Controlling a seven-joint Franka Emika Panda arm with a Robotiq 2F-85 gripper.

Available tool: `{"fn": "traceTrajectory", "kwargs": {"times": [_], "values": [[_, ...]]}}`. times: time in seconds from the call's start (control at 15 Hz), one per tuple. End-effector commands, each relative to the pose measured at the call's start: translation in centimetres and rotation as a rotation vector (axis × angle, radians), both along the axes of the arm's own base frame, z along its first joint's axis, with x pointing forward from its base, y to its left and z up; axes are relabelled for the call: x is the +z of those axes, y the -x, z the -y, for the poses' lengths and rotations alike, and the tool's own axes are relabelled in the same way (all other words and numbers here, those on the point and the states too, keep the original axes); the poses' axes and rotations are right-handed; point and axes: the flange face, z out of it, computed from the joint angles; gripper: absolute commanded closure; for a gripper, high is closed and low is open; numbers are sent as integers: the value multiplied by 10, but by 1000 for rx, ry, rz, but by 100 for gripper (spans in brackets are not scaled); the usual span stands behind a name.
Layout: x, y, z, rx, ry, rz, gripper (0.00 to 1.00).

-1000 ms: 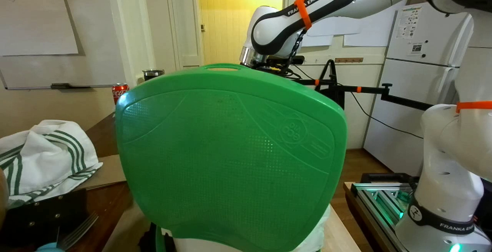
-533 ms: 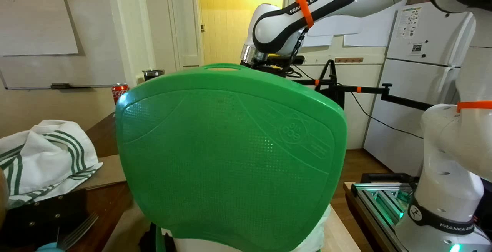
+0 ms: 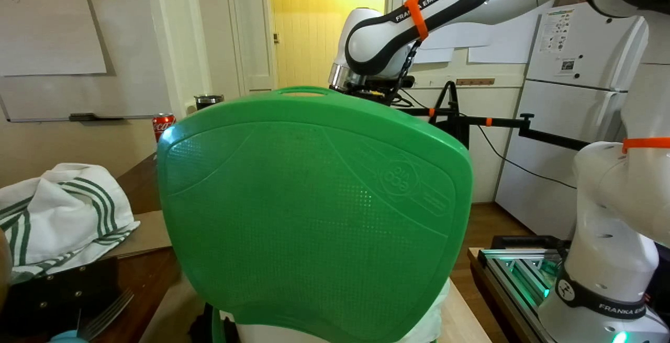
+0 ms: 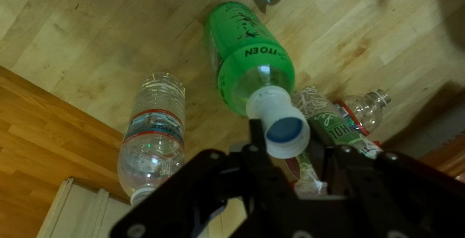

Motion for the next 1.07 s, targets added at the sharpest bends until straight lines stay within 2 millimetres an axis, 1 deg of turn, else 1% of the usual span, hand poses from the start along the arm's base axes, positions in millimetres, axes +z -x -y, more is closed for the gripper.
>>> {"fn": "traceTrajectory", "kwargs": {"times": [0.0,0.2,0.27,0.33,0.4,0.47,0.6,0.67,0.73,1.0], "values": [[-1,9,-1,8,-4,-19,92],[0,10,0,7,-1,-19,92],[0,10,1,3,4,-20,42],[0,10,1,3,6,-21,41],[0,11,2,3,8,-20,35],[0,11,2,2,9,-20,27],[0,11,3,0,7,-18,13],[0,11,3,0,7,-18,5],[1,10,2,-1,5,-13,1],[7,11,-1,8,-2,-1,0]]}}
